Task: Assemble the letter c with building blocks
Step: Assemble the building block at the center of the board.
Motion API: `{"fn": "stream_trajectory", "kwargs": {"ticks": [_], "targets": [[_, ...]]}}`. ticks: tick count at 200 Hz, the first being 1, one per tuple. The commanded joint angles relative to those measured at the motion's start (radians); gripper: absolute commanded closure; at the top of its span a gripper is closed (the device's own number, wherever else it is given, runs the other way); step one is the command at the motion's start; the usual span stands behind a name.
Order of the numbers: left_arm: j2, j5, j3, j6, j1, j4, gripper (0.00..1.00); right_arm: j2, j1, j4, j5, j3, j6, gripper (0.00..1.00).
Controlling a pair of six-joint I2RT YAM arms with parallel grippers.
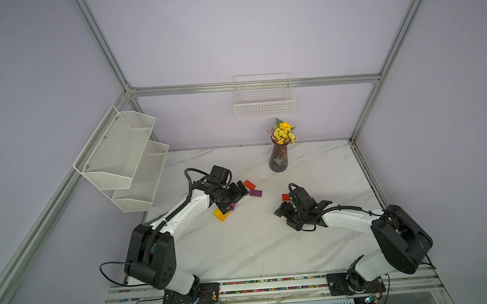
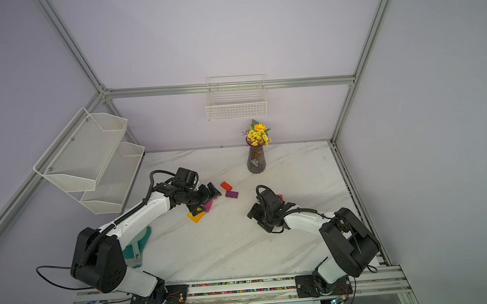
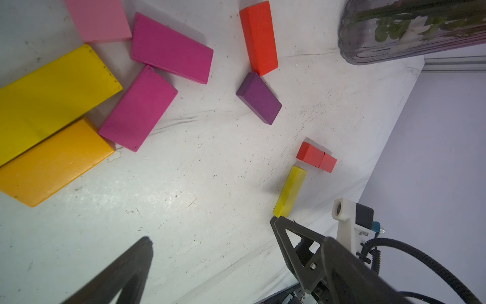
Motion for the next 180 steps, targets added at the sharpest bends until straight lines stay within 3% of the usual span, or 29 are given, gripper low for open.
{"fn": "stream_trajectory", "kwargs": {"ticks": [1, 180], "targets": [[0.003, 0.006, 0.03, 0.018, -0.002, 0.02, 0.0, 0.013, -0.013, -0.015, 0.007, -0.005, 0.026, 0.21], [0.015, 0.008, 0.027, 0.019, 0.001, 0.036, 0.0, 0.053, -0.046, 0.005, -0.028, 0.013, 0.002, 0.23]]}}
